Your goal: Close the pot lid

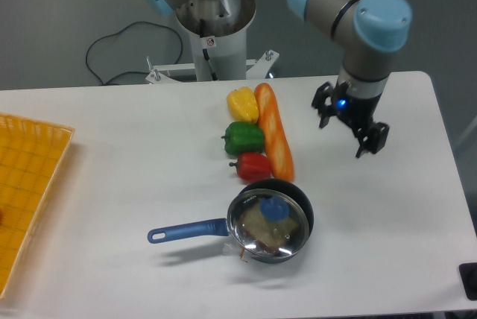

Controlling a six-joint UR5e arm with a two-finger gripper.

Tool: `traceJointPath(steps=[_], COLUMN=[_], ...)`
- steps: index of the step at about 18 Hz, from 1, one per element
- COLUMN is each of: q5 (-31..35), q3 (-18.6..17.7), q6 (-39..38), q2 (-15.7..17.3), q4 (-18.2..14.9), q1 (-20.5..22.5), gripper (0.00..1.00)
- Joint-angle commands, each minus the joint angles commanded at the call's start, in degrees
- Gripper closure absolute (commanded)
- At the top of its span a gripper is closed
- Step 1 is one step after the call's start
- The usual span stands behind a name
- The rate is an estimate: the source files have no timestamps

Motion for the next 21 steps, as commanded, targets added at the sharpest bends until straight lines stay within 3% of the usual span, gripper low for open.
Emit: traceJointPath(steps=[4,12,21], q5=[8.53,6.17,3.35], q3=[0.44,1.06,0.79], q6=[5.89,6.25,5.46], q2=[0.09,-0.17,-0.17], q4=[-0.19,-0.62,-0.45], q1=[0.26,2.81,2.9], gripper=[0.0,0.0,0.0])
